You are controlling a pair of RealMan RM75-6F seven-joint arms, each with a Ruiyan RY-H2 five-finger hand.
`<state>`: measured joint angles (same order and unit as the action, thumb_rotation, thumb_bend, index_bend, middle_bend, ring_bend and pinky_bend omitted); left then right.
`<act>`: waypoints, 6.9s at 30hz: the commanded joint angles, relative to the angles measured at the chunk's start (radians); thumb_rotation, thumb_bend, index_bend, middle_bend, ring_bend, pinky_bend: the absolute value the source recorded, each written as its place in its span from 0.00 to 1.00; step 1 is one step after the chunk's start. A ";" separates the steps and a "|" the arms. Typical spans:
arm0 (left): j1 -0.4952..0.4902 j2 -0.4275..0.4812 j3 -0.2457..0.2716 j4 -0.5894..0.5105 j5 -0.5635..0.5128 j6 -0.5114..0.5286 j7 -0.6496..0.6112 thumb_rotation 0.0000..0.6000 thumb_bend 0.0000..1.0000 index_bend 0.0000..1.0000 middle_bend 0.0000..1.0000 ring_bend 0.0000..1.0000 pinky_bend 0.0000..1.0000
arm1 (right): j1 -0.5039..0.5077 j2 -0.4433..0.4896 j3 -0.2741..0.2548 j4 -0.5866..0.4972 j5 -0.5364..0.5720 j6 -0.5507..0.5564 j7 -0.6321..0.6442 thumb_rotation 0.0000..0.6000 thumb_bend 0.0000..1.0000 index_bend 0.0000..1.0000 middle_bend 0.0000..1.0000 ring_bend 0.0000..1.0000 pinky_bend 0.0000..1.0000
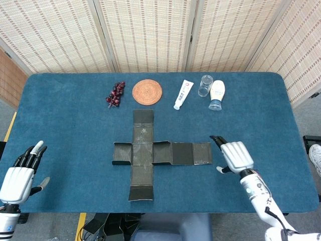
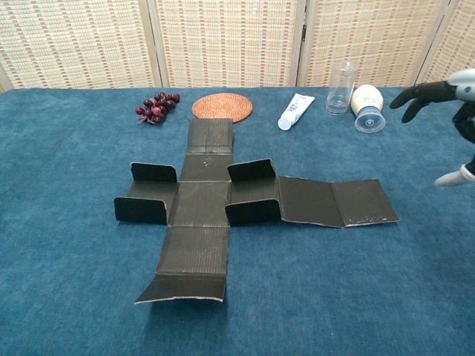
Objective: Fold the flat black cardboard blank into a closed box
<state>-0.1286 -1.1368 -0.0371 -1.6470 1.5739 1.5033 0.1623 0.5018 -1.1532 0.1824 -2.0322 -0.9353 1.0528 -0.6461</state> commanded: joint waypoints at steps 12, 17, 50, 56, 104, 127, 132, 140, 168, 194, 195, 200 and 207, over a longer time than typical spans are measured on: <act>-0.005 -0.013 0.006 0.028 0.004 -0.008 -0.022 1.00 0.20 0.03 0.02 0.07 0.20 | 0.365 -0.288 0.036 0.073 0.569 0.131 -0.361 1.00 0.00 0.12 0.15 0.75 0.93; -0.007 -0.016 0.007 0.039 0.012 -0.006 -0.034 1.00 0.20 0.03 0.02 0.07 0.20 | 0.426 -0.356 0.048 0.115 0.655 0.196 -0.406 1.00 0.00 0.10 0.13 0.75 0.93; -0.007 -0.020 0.020 0.099 0.022 -0.005 -0.103 1.00 0.20 0.03 0.01 0.07 0.20 | 0.617 -0.644 0.139 0.445 0.946 0.281 -0.590 1.00 0.00 0.06 0.12 0.75 0.93; -0.009 -0.024 0.020 0.111 0.023 -0.006 -0.118 1.00 0.20 0.03 0.01 0.06 0.20 | 0.625 -0.669 0.142 0.475 0.950 0.286 -0.613 1.00 0.00 0.05 0.12 0.75 0.93; -0.058 -0.093 -0.011 0.290 0.032 -0.009 -0.301 1.00 0.20 0.21 0.11 0.25 0.32 | 0.595 -0.756 0.167 0.563 0.781 0.275 -0.659 1.00 0.20 0.26 0.35 0.81 0.95; -0.363 -0.405 -0.031 0.662 0.092 -0.271 -0.267 1.00 0.10 0.01 0.10 0.69 0.93 | 0.551 -0.654 0.109 0.513 0.725 0.161 -0.577 1.00 0.20 0.28 0.36 0.81 0.95; -0.405 -0.463 -0.018 0.728 0.094 -0.313 -0.225 1.00 0.10 0.00 0.05 0.69 0.93 | 0.551 -0.645 0.102 0.513 0.728 0.159 -0.569 1.00 0.20 0.28 0.36 0.81 0.95; -0.444 -0.524 -0.011 0.801 0.076 -0.349 -0.219 1.00 0.10 0.00 0.05 0.68 0.93 | 0.552 -0.635 0.093 0.508 0.728 0.155 -0.557 1.00 0.20 0.28 0.36 0.81 0.95; -0.508 -0.631 0.006 0.860 0.024 -0.392 -0.260 1.00 0.10 0.00 0.02 0.66 0.93 | 0.563 -0.640 0.073 0.500 0.701 0.140 -0.506 1.00 0.20 0.28 0.36 0.81 0.95; -0.530 -0.610 -0.023 0.733 -0.034 -0.408 -0.432 1.00 0.10 0.00 0.01 0.66 0.93 | 0.550 -0.614 0.047 0.496 0.626 0.103 -0.438 1.00 0.20 0.29 0.37 0.81 0.95; -0.531 -0.607 -0.025 0.725 -0.035 -0.408 -0.440 1.00 0.10 0.00 0.01 0.66 0.93 | 0.550 -0.611 0.044 0.494 0.618 0.099 -0.435 1.00 0.20 0.30 0.37 0.81 0.95; -0.536 -0.601 -0.032 0.692 -0.046 -0.414 -0.473 1.00 0.10 0.00 0.01 0.66 0.93 | 0.552 -0.592 0.029 0.483 0.581 0.082 -0.426 1.00 0.20 0.30 0.37 0.81 0.95; -0.540 -0.567 -0.055 0.595 -0.090 -0.455 -0.557 1.00 0.10 0.00 0.00 0.64 0.93 | 0.570 -0.550 -0.003 0.445 0.506 0.071 -0.447 1.00 0.20 0.32 0.38 0.82 0.95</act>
<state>-0.6670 -1.7157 -0.0837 -1.0303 1.4991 1.0636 -0.3744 1.0649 -1.7147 0.1886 -1.5754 -0.4148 1.1278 -1.0849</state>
